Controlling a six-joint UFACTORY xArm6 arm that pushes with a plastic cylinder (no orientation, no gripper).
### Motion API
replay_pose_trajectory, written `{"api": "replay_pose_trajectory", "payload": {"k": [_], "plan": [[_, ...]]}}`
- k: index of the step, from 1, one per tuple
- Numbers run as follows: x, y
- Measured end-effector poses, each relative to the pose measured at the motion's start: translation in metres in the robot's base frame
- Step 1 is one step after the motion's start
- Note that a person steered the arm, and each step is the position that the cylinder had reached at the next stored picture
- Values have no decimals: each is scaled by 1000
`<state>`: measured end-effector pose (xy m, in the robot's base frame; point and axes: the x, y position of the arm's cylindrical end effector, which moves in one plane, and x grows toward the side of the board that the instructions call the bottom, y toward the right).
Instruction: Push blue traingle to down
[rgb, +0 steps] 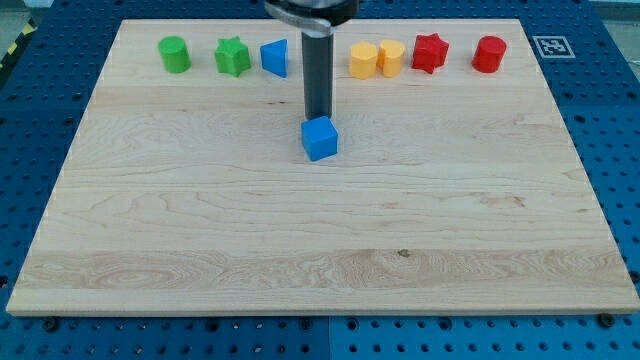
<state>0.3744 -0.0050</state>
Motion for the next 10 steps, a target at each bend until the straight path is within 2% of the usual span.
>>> {"api": "replay_pose_trajectory", "payload": {"k": [3, 4, 6, 9, 10], "plan": [[-109, -4], [-122, -17], [-122, -84], [-112, -56], [-82, -72]]}}
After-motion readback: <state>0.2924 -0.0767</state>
